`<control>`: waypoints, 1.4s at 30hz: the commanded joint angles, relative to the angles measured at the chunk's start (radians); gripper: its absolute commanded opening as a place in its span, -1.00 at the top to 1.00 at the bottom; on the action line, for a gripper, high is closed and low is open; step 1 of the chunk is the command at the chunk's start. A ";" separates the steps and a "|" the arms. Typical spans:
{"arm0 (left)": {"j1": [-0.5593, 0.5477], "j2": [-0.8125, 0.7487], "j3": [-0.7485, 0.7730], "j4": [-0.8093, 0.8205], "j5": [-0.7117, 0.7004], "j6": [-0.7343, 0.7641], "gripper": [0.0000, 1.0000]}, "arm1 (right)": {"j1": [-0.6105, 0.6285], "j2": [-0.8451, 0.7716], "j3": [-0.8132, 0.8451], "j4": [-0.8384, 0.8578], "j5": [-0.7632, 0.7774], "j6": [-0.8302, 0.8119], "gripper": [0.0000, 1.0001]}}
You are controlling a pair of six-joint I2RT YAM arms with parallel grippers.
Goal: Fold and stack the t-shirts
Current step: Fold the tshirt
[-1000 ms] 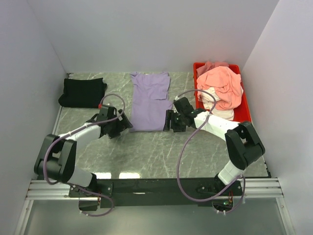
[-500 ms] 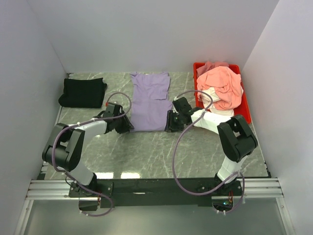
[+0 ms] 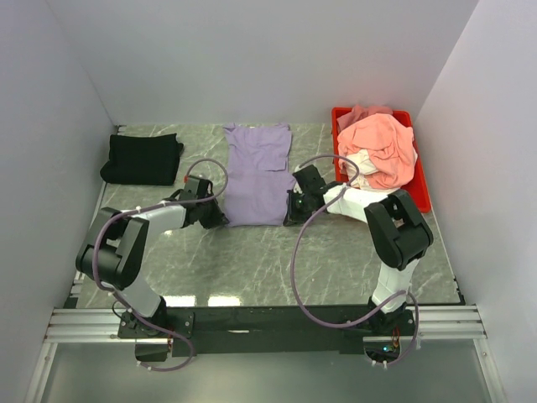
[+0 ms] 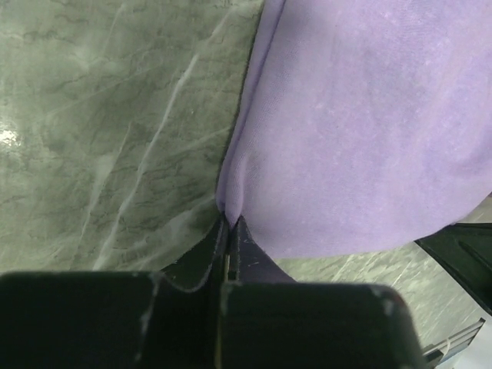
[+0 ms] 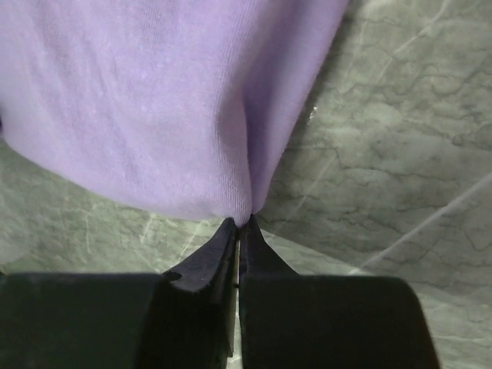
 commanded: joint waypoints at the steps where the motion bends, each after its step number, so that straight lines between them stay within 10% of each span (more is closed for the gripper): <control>1: -0.006 -0.021 0.007 -0.036 -0.021 0.009 0.99 | -0.006 -0.012 0.038 0.005 -0.043 -0.025 1.00; 22: -0.007 -0.924 -0.053 -0.412 -0.247 -0.055 0.99 | 0.115 -0.635 -0.129 -0.236 -0.529 -0.112 1.00; 42: -0.006 -0.782 0.052 -0.276 -0.318 -0.009 0.99 | -0.024 -0.704 -0.249 -0.103 -0.558 0.001 1.00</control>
